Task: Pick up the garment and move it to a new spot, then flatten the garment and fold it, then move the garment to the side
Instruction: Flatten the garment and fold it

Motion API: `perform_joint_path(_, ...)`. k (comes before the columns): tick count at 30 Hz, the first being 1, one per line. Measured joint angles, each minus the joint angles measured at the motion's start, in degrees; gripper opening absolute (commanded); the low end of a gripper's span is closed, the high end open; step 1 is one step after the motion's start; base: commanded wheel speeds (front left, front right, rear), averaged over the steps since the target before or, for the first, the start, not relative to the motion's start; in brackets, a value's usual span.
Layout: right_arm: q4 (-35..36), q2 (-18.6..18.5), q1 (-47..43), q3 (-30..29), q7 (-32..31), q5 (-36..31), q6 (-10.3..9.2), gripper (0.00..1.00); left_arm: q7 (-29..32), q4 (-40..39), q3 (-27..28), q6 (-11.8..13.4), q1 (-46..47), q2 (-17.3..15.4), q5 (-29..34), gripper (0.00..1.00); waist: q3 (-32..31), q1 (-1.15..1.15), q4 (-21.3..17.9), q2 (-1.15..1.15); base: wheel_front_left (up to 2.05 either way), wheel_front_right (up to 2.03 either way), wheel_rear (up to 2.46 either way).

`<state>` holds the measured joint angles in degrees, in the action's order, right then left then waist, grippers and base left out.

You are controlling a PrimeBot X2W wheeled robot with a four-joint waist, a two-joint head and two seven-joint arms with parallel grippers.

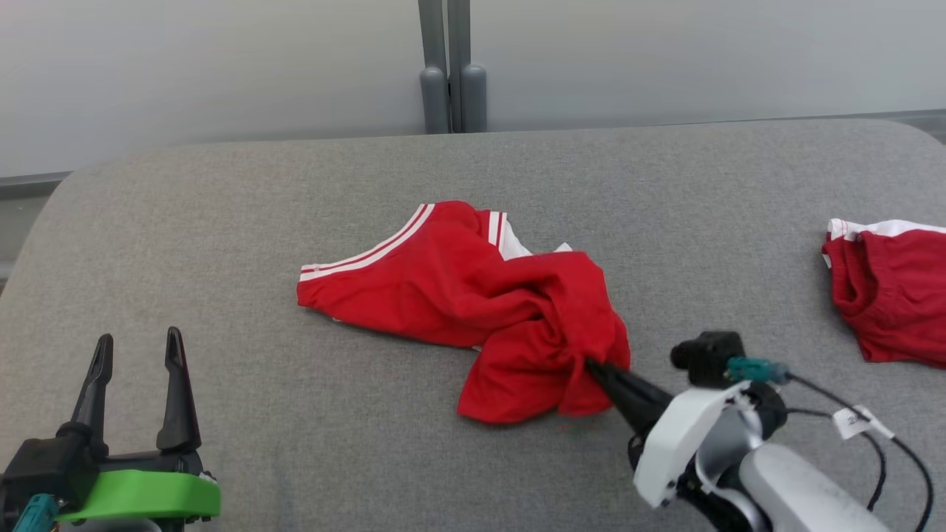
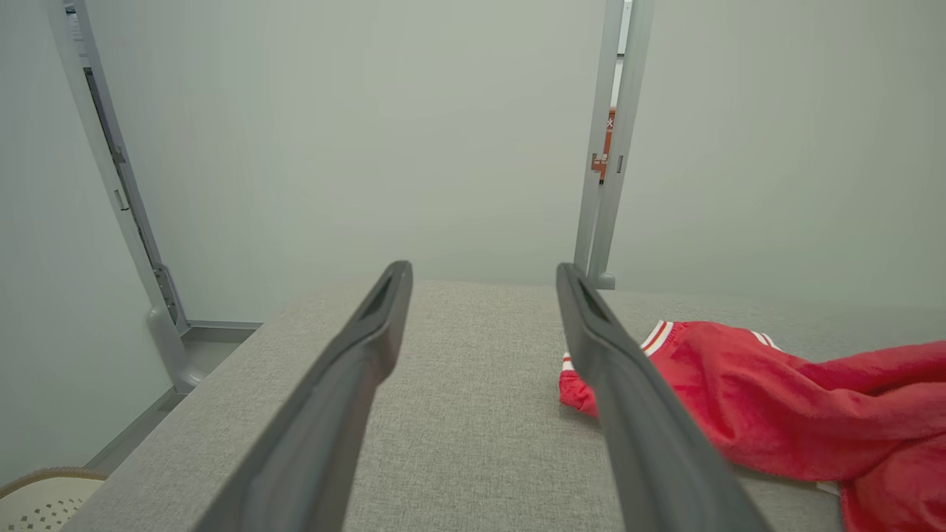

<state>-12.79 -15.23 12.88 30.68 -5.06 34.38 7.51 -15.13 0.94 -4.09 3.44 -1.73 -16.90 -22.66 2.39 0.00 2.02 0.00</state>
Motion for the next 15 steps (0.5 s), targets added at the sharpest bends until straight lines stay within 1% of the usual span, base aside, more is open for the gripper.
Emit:
perform_joint_path(2, 2.87, -2.46, 1.79, -1.70, -0.23, 0.93, 0.00, 0.00, 0.00, -0.33, -0.08, -0.01, 0.03, -0.09, -0.07, 1.00, 0.48, 0.00, -0.22, 0.00, 0.00, 0.00, 0.00)
perform_joint_path(4, 4.07, -5.69, 4.24, -3.50, -1.66, 0.57, 0.00, 0.00, 0.18, -0.53, -0.42, -0.37, 0.17, -0.20, -0.07, 1.00, 1.24, 0.00, -0.36, 0.00, 0.00, 0.00, 0.00)
perform_joint_path(8, 5.14, -9.46, 9.04, -5.59, -3.58, 3.33, -0.02, 0.00, 0.37, -0.64, -1.38, -0.97, 2.03, -0.19, -0.07, 1.00, 3.30, 0.00, -0.35, 0.00, 0.00, 0.00, 0.00)
perform_joint_path(11, 3.33, -12.73, 13.88, -6.44, -5.09, 7.72, -0.01, 0.00, 0.42, -0.49, -2.20, -1.48, 3.87, 0.00, -0.07, 1.00, 5.60, 0.00, -0.09, 0.00, 0.00, 0.00, 0.00)
perform_joint_path(15, -1.54, -17.25, 19.42, -6.15, -6.54, 10.99, -0.01, 0.00, 0.40, -0.07, -3.36, -2.30, 6.48, 0.68, -0.04, 1.00, 8.67, 0.00, 0.64, 0.00, 0.00, 0.00, 0.00)
